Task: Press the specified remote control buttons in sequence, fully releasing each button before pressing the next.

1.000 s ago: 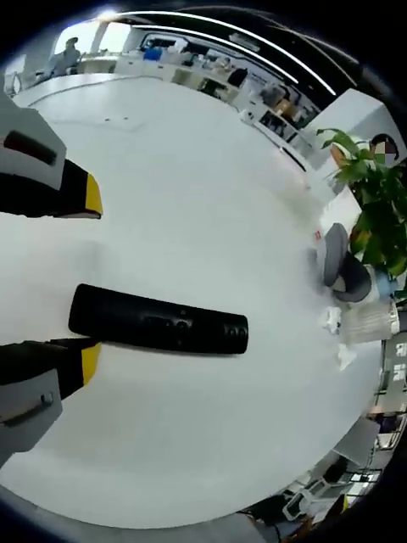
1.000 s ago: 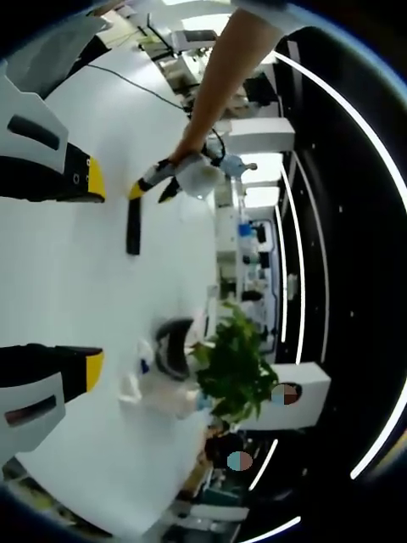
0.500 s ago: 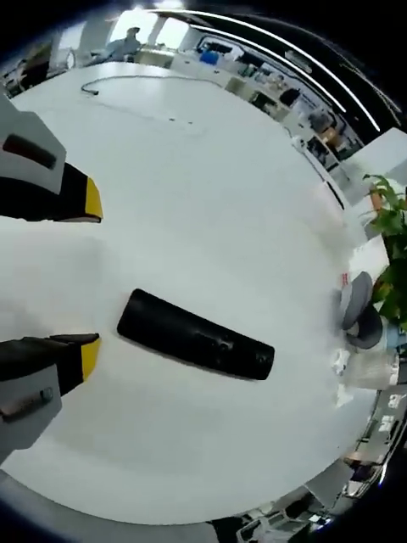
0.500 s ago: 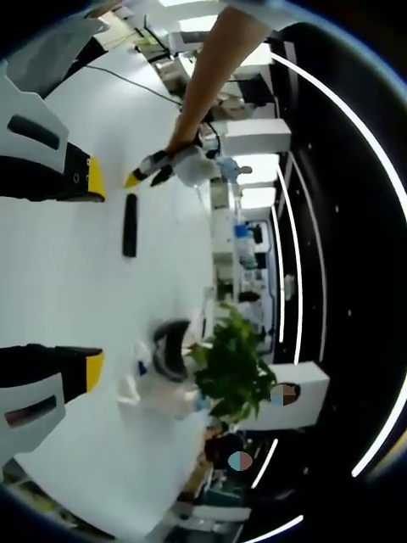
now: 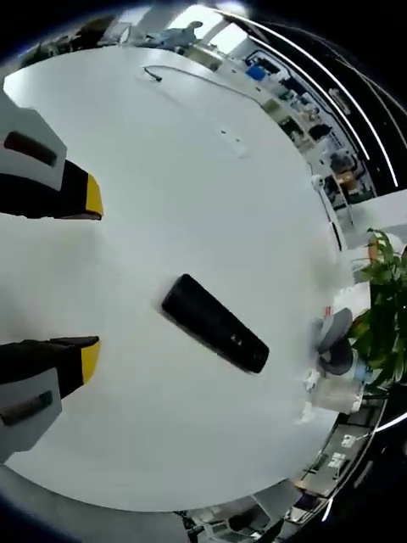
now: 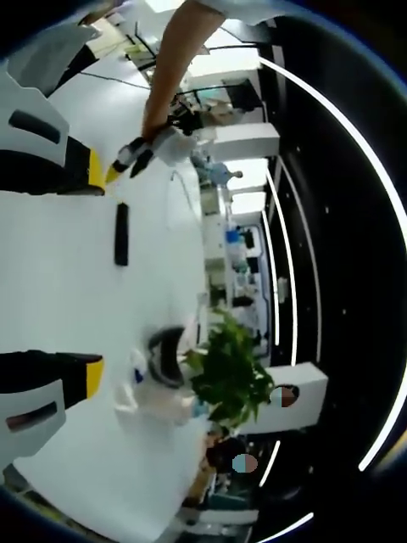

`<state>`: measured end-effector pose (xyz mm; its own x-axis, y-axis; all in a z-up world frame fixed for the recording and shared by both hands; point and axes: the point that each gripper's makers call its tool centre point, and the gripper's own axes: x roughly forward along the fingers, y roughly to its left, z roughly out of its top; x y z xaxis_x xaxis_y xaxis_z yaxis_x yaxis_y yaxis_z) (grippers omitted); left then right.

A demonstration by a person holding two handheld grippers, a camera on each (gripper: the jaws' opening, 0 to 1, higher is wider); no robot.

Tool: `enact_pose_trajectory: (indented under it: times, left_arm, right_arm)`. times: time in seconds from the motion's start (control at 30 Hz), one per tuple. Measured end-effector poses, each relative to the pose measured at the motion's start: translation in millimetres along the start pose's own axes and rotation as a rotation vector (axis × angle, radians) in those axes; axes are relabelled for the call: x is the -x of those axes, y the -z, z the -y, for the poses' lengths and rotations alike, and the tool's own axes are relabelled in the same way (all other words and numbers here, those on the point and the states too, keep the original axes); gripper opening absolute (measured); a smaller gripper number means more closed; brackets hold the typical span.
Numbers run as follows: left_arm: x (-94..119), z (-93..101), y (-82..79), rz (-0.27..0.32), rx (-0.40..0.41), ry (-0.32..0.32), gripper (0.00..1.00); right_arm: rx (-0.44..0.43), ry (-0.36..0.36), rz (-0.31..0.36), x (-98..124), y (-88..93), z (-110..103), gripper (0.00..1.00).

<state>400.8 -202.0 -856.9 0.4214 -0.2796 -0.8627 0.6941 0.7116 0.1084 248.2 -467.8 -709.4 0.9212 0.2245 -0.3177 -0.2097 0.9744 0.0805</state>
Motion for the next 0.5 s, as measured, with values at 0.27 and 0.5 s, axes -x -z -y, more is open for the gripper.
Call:
enact_pose_trajectory:
  times: [0.27, 0.5]
  left_arm:
    - [29, 19.3, 13.3, 0.136, 0.132, -0.012, 0.57]
    - [58, 29.9, 27.8, 0.209, 0.215, -0.033, 0.56]
  right_arm:
    - [-0.01, -0.001, 0.002, 1, 0.0, 1, 0.74]
    - [-0.008, -0.01, 0.002, 1, -0.4, -1, 0.75]
